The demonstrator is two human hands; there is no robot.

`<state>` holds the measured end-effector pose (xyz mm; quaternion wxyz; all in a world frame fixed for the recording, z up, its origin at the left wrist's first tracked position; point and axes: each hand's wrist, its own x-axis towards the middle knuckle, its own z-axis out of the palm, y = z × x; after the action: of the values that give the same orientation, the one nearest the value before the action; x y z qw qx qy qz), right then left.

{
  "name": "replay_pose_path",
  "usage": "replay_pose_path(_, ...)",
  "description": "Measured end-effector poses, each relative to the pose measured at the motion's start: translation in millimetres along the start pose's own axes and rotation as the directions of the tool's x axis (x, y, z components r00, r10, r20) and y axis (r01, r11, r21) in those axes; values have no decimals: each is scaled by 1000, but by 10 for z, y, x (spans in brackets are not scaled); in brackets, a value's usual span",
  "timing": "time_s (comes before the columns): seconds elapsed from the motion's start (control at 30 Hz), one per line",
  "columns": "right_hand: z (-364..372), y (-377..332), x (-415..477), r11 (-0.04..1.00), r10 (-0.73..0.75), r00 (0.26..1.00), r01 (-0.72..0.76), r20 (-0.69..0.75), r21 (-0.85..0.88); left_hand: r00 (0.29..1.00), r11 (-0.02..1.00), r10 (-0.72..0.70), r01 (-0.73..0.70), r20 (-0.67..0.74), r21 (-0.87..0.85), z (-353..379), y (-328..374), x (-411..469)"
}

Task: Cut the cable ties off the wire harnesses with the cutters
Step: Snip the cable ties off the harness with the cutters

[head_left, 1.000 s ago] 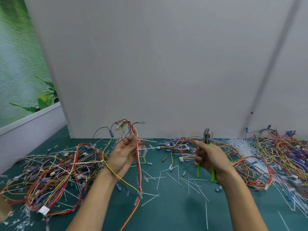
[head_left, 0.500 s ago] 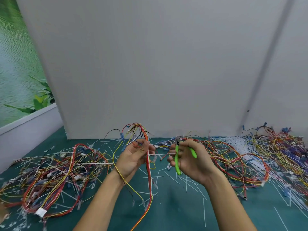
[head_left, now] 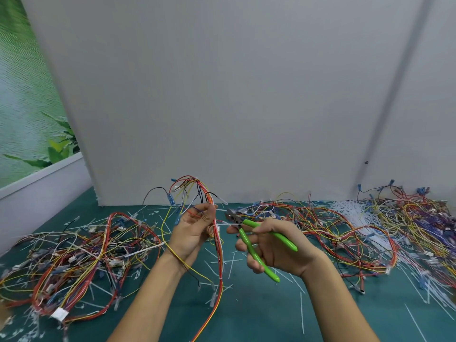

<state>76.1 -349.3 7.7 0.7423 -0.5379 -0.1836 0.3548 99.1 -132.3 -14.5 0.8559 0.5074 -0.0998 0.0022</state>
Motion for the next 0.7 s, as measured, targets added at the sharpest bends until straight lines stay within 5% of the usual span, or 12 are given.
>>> replay_pose_path(0.4,53,-9,-14,1000,-15,998,15,63,-8,999,1000,1,-1,52,-8,45,-25,-12)
replay_pose_path(0.7,90,24,26,995,-95,992,92,-86,-43,999,998,-33,32,11,45,73,-73,2)
